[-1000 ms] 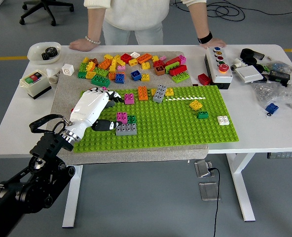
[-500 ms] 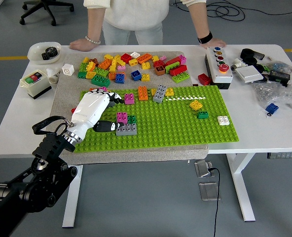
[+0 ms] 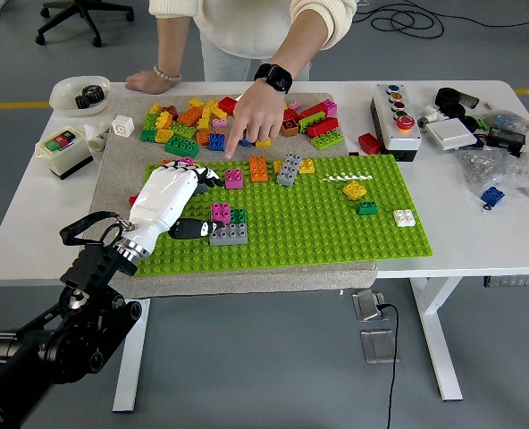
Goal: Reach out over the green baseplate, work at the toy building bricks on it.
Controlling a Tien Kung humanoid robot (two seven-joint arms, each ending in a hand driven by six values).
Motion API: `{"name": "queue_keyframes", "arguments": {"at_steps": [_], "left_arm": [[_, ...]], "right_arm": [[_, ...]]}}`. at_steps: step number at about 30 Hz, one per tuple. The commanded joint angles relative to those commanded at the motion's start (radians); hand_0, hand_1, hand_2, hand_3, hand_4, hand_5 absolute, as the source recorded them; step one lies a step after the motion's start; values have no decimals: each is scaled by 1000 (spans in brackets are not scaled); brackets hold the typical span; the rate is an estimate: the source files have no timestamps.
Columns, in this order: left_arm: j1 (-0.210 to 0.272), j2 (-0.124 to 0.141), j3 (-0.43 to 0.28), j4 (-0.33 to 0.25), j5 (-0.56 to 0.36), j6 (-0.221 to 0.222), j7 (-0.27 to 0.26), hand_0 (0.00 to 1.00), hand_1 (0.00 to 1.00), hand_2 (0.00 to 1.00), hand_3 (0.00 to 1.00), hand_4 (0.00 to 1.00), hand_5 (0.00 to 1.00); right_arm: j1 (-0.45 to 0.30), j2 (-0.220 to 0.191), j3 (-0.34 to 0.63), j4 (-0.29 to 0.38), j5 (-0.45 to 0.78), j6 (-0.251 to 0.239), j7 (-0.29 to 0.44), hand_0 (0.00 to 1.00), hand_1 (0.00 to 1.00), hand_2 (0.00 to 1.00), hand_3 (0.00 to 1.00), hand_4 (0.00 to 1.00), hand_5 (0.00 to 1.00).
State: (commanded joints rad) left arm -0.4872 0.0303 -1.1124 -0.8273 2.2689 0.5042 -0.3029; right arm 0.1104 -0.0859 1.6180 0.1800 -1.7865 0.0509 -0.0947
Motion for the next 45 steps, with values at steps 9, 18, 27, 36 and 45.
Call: {"name": "queue_keyframes", "arguments": {"at_steps": [9, 18, 27, 36, 45], "left_arm": [[-4, -4, -4, 16, 0, 22, -6, 697, 580, 567, 579, 998, 194], [-3, -8, -3, 31, 0, 30, -8, 697, 576, 565, 577, 998, 195], [-4, -11, -3, 46, 0, 40, -9, 697, 571, 562, 574, 998, 193], [-9, -18, -9, 60, 0, 58, -10, 698, 567, 560, 570, 998, 188], [-17, -21, -12, 77, 0, 68, -8, 698, 565, 558, 569, 998, 186]], "right_arm": [[-1, 1, -4, 0, 0, 0, 0, 745, 637, 677, 625, 858, 558], [-3, 1, -7, 0, -2, 0, -1, 745, 636, 677, 626, 858, 559], [-3, 1, -8, 0, -2, -1, -1, 745, 636, 678, 628, 858, 557], [-2, 3, -9, 0, 0, -1, -1, 745, 636, 679, 630, 858, 558], [-1, 2, -9, 0, 0, -1, -1, 744, 637, 679, 630, 858, 557]]}}
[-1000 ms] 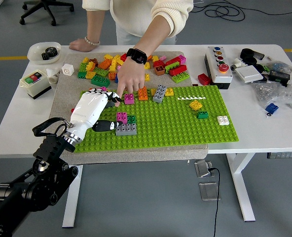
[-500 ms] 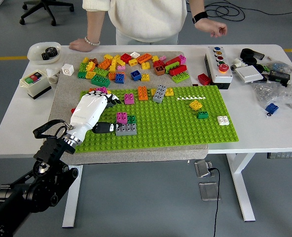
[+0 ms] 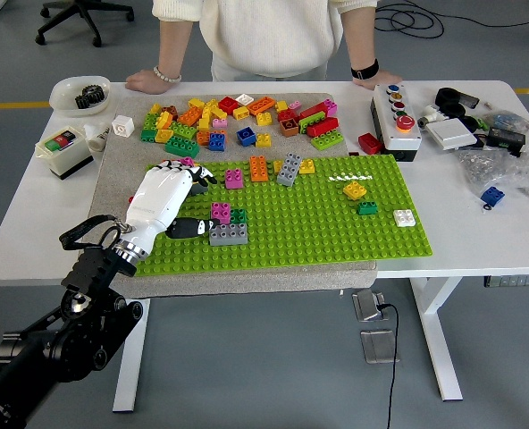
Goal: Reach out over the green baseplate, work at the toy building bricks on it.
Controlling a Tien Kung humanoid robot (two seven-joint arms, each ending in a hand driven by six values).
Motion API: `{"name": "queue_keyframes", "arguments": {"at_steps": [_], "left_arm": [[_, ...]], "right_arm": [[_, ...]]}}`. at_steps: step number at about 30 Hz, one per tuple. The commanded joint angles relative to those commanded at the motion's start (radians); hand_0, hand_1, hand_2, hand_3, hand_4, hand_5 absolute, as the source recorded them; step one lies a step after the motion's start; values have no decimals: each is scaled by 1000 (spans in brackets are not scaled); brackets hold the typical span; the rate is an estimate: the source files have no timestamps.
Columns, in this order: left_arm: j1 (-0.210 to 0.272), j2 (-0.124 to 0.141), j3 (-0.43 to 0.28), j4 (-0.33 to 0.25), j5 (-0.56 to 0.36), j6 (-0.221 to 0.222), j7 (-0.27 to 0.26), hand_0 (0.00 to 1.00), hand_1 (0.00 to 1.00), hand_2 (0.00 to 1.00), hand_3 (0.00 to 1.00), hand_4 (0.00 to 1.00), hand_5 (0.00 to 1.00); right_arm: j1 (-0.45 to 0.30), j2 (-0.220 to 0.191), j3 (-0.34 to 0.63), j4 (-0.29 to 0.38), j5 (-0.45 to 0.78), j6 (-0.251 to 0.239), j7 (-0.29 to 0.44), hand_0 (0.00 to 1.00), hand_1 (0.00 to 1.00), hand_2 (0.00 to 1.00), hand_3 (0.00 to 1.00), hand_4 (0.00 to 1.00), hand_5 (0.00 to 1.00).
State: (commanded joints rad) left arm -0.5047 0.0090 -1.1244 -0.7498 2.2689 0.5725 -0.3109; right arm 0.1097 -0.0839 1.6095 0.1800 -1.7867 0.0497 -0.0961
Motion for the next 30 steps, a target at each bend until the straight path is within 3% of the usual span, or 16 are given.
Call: {"name": "queue_keyframes", "arguments": {"at_steps": [19, 30], "left_arm": [[-7, -3, 2, 8, 0, -2, -2, 699, 561, 555, 563, 998, 180], [11, 12, 0, -44, 0, -16, -15, 701, 560, 553, 559, 998, 198]], "right_arm": [[2, 1, 4, 0, 2, 0, 1, 744, 637, 679, 631, 856, 556], [2, -1, 10, 0, 2, -1, 1, 745, 636, 679, 632, 856, 554]]}}
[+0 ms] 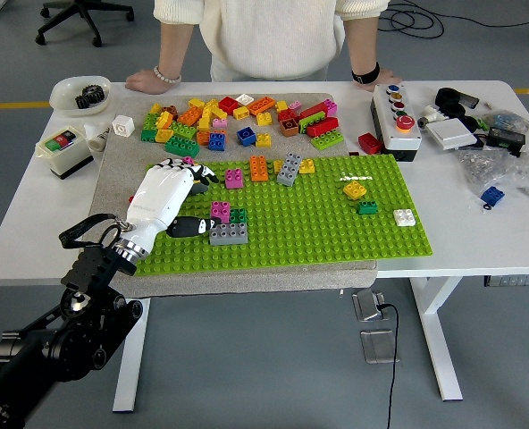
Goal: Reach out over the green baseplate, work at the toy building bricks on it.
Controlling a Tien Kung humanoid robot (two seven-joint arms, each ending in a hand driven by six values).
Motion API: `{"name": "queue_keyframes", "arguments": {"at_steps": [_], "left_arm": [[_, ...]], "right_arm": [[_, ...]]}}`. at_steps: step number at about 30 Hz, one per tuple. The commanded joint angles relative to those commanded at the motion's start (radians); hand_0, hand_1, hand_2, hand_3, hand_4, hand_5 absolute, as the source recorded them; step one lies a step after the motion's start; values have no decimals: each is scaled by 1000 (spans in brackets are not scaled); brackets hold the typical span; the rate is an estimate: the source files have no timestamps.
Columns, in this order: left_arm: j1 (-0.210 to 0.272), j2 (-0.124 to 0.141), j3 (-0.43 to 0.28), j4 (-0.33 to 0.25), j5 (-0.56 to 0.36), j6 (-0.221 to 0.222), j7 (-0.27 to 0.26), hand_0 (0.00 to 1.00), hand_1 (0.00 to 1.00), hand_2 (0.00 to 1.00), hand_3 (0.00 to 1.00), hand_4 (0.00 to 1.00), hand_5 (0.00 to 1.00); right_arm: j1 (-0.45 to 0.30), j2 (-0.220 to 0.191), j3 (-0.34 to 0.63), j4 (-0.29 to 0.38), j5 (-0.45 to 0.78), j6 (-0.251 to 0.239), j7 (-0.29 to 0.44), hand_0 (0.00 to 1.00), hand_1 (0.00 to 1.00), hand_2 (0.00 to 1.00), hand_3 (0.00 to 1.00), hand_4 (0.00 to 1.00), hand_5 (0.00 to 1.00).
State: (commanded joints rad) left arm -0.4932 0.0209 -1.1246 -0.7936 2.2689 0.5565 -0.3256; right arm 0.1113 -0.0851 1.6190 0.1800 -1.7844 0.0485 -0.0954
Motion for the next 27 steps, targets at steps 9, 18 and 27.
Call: {"name": "queue_keyframes", "arguments": {"at_steps": [9, 18, 27], "left_arm": [[27, 25, 5, -76, 0, -60, -30, 720, 589, 563, 548, 998, 238], [38, 30, 21, -72, 0, -163, -32, 885, 774, 756, 582, 998, 638], [36, 27, 17, -65, 0, -171, -30, 899, 787, 770, 591, 998, 688]], "right_arm": [[-1, -1, 3, 0, -1, 0, 0, 745, 636, 679, 632, 855, 553], [-2, 0, 1, 0, -3, -1, 0, 744, 637, 679, 631, 854, 554], [-2, 0, 1, 0, -4, -1, 0, 745, 636, 679, 630, 854, 554]]}}
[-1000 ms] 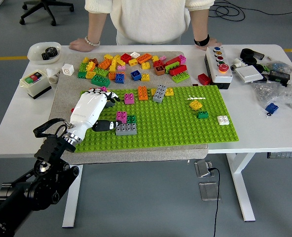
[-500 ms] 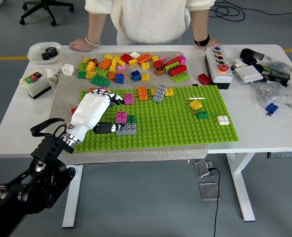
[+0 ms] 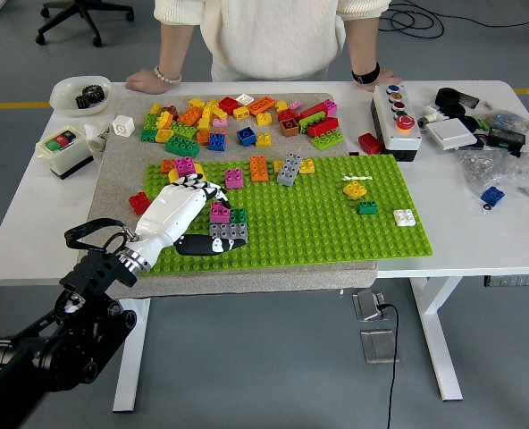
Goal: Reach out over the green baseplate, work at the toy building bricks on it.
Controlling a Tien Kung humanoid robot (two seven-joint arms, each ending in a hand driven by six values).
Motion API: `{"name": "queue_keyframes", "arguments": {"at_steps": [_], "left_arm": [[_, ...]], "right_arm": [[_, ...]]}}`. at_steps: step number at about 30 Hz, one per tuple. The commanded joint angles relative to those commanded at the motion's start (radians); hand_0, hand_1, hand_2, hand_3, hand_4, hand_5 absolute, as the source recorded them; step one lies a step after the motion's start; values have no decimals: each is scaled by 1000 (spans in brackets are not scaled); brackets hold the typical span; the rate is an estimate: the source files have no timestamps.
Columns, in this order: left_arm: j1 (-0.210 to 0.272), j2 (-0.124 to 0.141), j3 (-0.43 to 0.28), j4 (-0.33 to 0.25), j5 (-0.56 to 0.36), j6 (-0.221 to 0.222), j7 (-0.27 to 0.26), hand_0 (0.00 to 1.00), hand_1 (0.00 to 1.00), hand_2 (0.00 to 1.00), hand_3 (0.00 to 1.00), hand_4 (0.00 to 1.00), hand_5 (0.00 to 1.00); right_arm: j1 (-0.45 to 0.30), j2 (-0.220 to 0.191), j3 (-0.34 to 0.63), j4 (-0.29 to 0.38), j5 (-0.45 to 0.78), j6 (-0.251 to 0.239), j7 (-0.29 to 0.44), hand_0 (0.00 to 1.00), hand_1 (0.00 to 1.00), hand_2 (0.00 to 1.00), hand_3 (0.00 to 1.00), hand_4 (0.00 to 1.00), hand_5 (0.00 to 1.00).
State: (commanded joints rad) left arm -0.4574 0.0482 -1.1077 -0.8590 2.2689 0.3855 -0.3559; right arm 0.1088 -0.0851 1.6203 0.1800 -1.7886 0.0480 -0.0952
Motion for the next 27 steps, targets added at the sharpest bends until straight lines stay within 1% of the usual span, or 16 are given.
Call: {"name": "queue_keyframes", "arguments": {"at_steps": [7, 16, 27], "left_arm": [[0, 2, -5, 1, 0, 4, 0, 906, 784, 765, 593, 998, 704], [-6, 5, -21, 35, 0, 10, -3, 910, 792, 767, 591, 998, 714], [-11, 4, -24, 47, 0, 7, 2, 914, 795, 772, 588, 998, 718]], "right_arm": [[2, 0, -1, 0, 1, -1, 0, 744, 636, 679, 631, 854, 553], [1, 0, 1, 0, 2, 0, 0, 744, 636, 678, 630, 854, 553], [2, 1, 4, 0, 4, -1, 0, 745, 636, 678, 631, 854, 554]]}}
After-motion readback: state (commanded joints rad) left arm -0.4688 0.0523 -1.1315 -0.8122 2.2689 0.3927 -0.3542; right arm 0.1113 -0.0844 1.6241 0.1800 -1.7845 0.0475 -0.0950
